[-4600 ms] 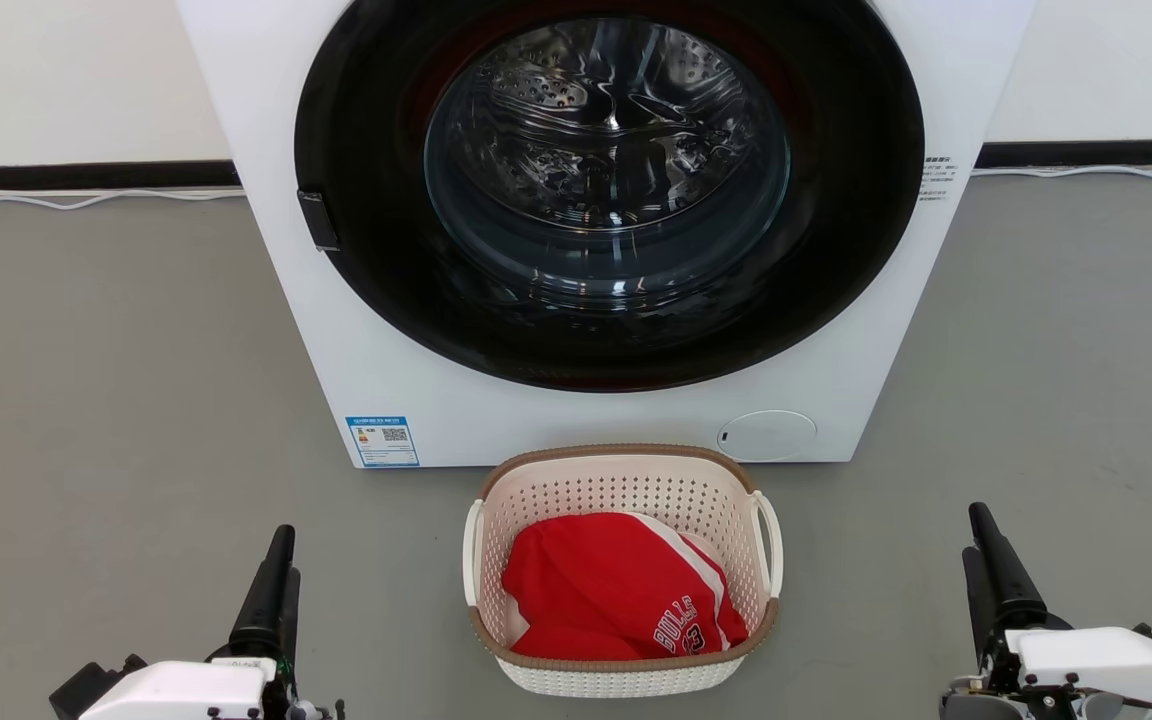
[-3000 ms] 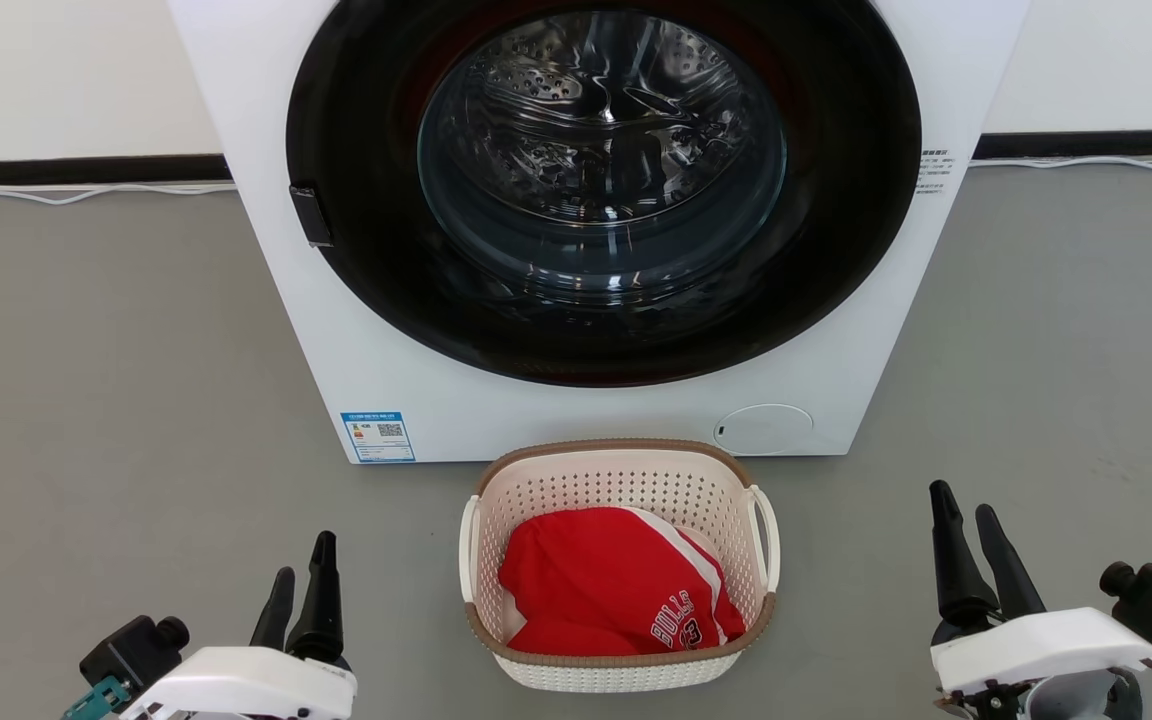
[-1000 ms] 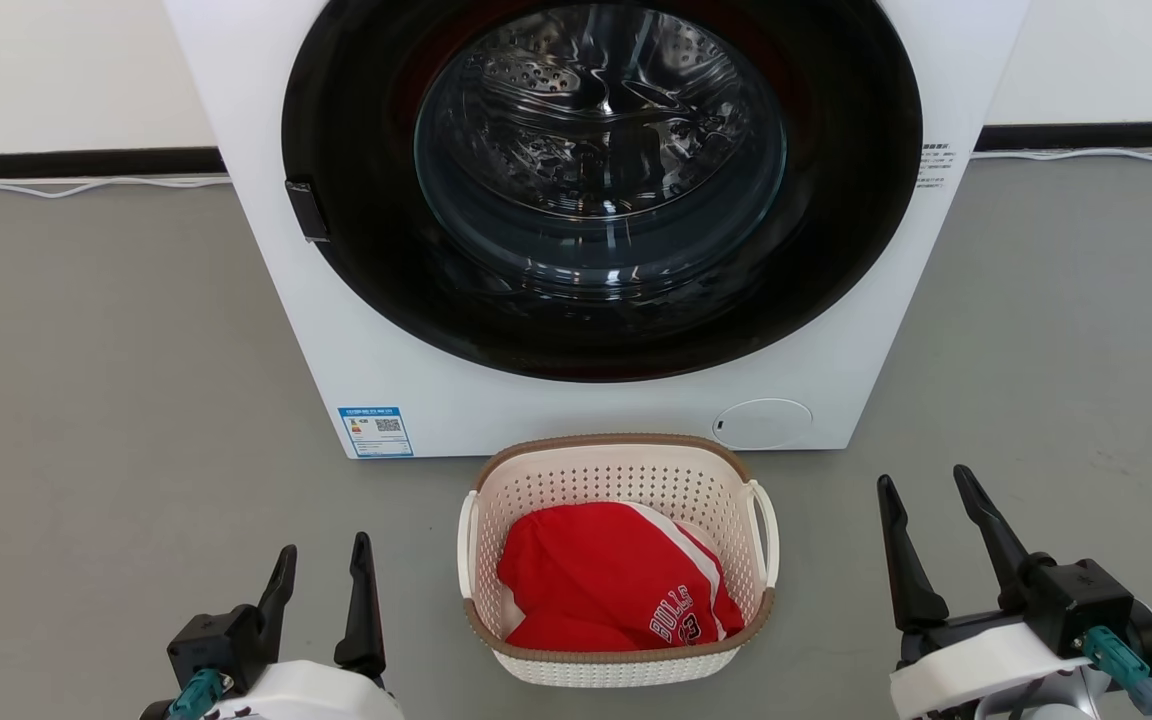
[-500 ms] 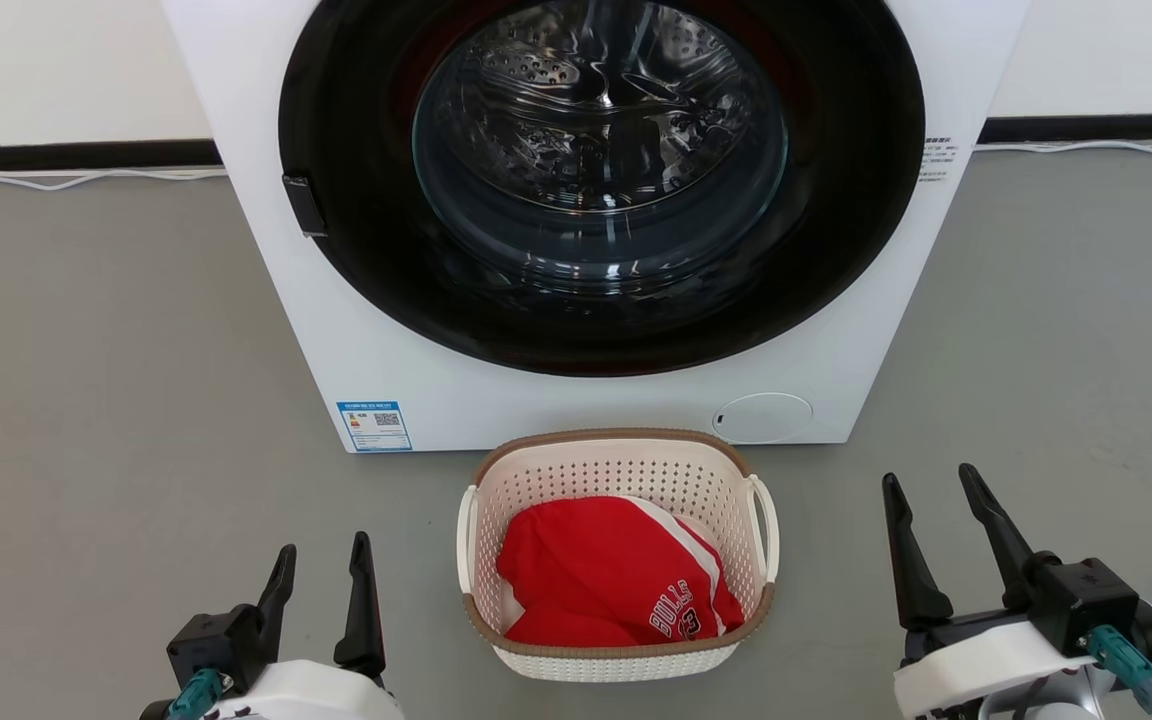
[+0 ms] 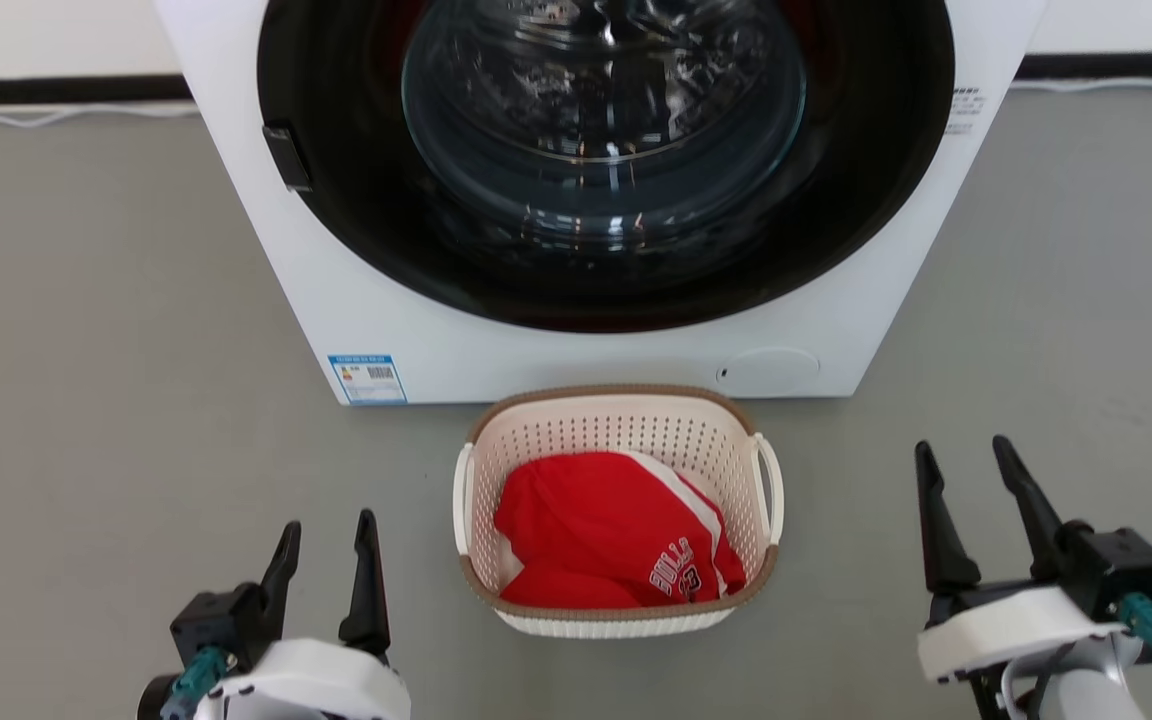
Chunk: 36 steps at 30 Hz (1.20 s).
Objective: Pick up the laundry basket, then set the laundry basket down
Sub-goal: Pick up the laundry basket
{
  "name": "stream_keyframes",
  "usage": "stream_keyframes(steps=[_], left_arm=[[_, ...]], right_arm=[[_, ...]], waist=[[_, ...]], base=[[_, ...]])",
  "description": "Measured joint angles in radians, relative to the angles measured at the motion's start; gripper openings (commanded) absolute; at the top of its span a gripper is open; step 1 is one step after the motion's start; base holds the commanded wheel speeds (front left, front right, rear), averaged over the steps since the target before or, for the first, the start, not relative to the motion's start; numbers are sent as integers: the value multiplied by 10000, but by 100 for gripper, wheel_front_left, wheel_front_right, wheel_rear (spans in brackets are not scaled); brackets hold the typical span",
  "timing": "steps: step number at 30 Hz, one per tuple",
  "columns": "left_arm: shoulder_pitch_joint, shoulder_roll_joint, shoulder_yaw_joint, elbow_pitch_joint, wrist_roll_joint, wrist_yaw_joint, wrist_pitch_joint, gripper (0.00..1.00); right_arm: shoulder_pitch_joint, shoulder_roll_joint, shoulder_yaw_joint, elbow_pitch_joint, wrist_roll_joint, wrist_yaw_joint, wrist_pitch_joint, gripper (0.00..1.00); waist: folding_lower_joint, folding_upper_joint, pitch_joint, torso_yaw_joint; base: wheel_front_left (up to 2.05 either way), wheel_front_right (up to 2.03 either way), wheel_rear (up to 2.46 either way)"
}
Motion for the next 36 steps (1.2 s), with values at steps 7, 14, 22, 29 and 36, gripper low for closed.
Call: stream_keyframes(steps=[7,14,22,29,36], left_arm=[[-807,-4,-182,291,-2,-2,-2,100],[-1887,-10,-535,1154,-8,-2,-31,100],[-3245,-25,-926,2429,-134,-2,-33,100],[-4800,-50,-1406,3866,-543,4,-46,100],[-6352,-88,-1745,4826,-765,171,-75,100]], right_arm=[[-813,31,-238,640,4,0,0,100],[-1801,33,-255,1515,2,0,0,100],[-2907,17,-236,2997,17,0,-2,100],[-4126,-71,-77,4245,86,0,-13,100],[-5570,-274,136,5486,217,0,-15,100]], waist=[[0,0,731,-2],[0,0,1584,16],[0,0,2556,1],[0,0,3613,8],[0,0,4895,9]], base=[[0,0,0],[0,0,0],[0,0,0],[0,0,0],[0,0,0]])
